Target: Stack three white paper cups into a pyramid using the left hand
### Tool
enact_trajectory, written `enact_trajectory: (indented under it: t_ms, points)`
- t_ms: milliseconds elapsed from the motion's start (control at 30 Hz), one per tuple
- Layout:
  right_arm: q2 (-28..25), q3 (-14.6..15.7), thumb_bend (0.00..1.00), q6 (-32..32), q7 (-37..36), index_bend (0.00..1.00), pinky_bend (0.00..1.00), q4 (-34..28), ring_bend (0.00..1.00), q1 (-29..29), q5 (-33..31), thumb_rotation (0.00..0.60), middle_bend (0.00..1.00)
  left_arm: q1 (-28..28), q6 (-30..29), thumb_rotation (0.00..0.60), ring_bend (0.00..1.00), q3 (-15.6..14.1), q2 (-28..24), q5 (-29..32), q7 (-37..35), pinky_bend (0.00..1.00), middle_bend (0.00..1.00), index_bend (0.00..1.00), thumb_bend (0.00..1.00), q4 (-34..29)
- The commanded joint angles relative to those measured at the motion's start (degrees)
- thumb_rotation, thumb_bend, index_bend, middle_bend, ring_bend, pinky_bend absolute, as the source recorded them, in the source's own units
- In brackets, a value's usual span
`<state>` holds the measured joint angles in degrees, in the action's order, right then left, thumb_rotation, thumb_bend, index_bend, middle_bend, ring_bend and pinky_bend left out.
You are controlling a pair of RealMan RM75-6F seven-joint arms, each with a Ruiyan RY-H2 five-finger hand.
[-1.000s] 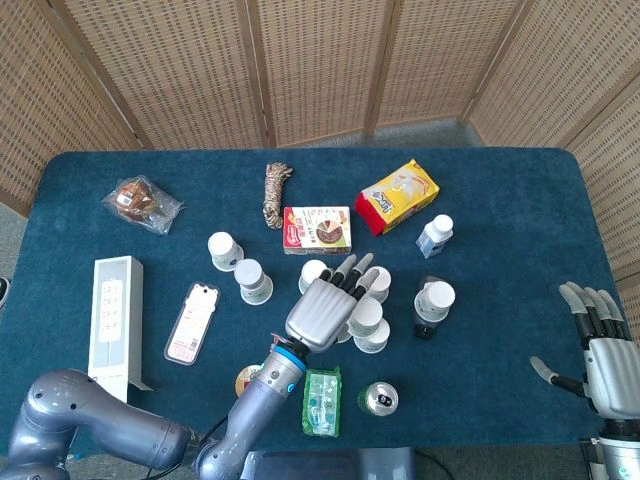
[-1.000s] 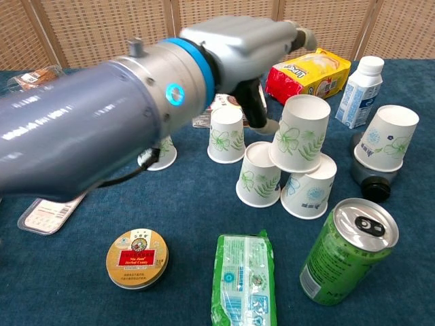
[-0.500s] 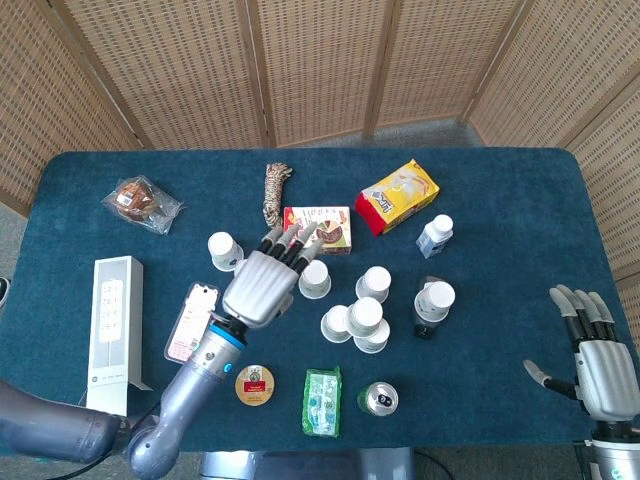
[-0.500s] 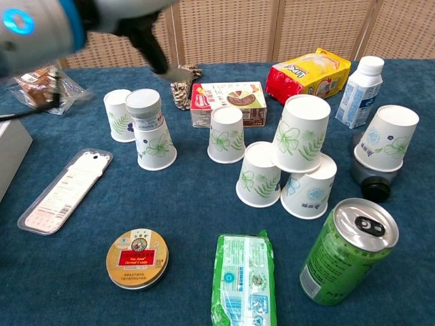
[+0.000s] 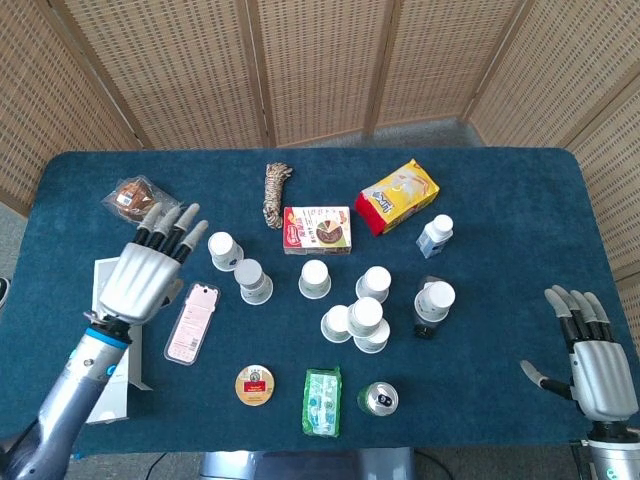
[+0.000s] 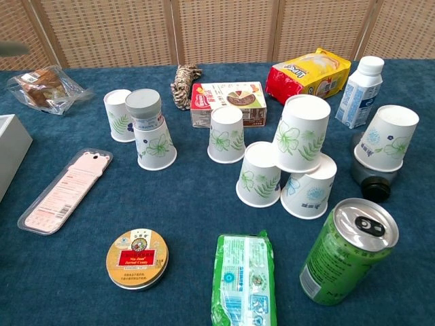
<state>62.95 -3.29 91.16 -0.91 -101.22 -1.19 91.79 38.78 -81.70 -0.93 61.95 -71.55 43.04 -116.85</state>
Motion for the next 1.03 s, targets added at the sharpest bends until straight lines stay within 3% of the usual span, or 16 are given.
enact_trajectory:
  t_ms: [33,367,567,1033]
  points:
    - [0.4,0.3,0.19,0.0,1.0,0.0,0.0,0.0,0.0,0.0,0.6,0.6,0.0,-6.8,-3.3,0.6,0.0,-4.2,-4.4,-7.0,-10.4,0.0,0.0,0.05,0.31,6.1]
    - [1.0,-0.3,0.19,0.4,3.1,0.0,0.0,0.5,0.0,0.0,0.0,0.6,0.0,-20.0,-13.1,0.6,0.0,-9.0,-4.9,-17.6,-29.4,0.0,0.0,0.05,0.31,18.6]
    - [1.1,-0.5,0.19,-0.1,4.1,0.01,0.0,0.8,0.0,-0.1,-0.9,0.6,0.0,-26.8,-17.9,0.6,0.0,-10.8,-2.9,-21.1,-35.4,0.0,0.0,0.04,0.31,23.8]
    - [1.5,-0.4,0.19,-0.2,6.1,0.01,0.0,0.6,0.0,-0.1,-1.0,0.6,0.0,-33.1,-19.0,0.6,0.0,-7.3,0.0,-19.2,-46.7,0.0,0.0,0.03,0.31,31.9]
